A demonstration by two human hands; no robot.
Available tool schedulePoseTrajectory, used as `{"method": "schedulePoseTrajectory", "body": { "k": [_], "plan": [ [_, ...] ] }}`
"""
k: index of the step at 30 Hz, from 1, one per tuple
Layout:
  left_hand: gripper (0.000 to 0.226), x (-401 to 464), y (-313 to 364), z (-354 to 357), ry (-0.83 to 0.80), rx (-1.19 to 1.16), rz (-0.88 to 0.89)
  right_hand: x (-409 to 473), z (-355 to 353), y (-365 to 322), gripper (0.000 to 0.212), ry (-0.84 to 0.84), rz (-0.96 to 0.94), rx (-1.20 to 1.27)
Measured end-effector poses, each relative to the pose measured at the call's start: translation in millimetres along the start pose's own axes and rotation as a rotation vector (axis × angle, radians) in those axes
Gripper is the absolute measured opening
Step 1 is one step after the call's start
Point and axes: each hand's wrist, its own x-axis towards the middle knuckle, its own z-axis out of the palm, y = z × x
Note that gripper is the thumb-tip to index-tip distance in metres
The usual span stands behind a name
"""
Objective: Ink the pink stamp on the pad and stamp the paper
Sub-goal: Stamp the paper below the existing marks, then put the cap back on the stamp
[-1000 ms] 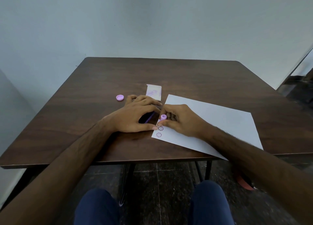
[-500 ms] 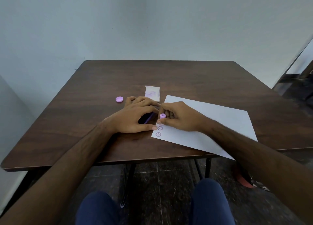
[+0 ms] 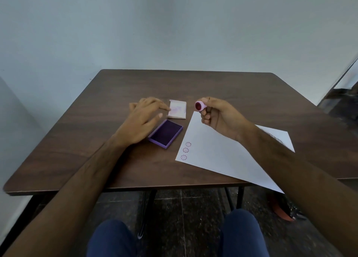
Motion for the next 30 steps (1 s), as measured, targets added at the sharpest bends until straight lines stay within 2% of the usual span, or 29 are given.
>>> {"method": "schedulePoseTrajectory", "body": {
  "k": [3, 6, 10, 14, 18, 22, 27, 30],
  "plan": [
    [0.032, 1.3, -14.7, -1.6, 0.054, 0.141, -0.153, 12.1, 3.4, 4.0, 0.015, 0.018, 0.028, 0.039],
    [0.038, -0.6, -28.9, -4.4, 0.016, 0.254, -0.321, 26.1, 9.6, 3.0, 0.017, 0.026, 0.027, 0.033],
    [0.031, -3.4, -37.8, -9.3, -0.024, 0.306, -0.430, 43.2, 16.6, 7.3, 0.016, 0.054, 0.026, 0.060],
    [0.028, -4.9, -35.5, -8.7, -0.049, 0.354, -0.433, 49.5, 14.7, 23.4, 0.016, 0.068, 0.017, 0.062],
    [0.026, -3.1, -35.1, -7.1, 0.007, 0.309, -0.413, 51.2, 8.9, 30.4, 0.012, 0.087, 0.004, 0.231],
    [0.020, -1.2, -38.4, -6.1, -0.021, 0.266, -0.391, 51.7, 6.1, 31.3, 0.011, 0.087, -0.005, 0.298],
    [0.031, 1.5, -37.6, -1.9, -0.025, 0.249, -0.402, 50.0, 6.9, 30.8, 0.013, 0.062, -0.010, 0.298],
    [0.030, 5.2, -28.2, 3.2, 0.014, 0.211, -0.313, 48.1, 7.0, 31.1, 0.013, 0.063, -0.030, 0.305]
  ]
}}
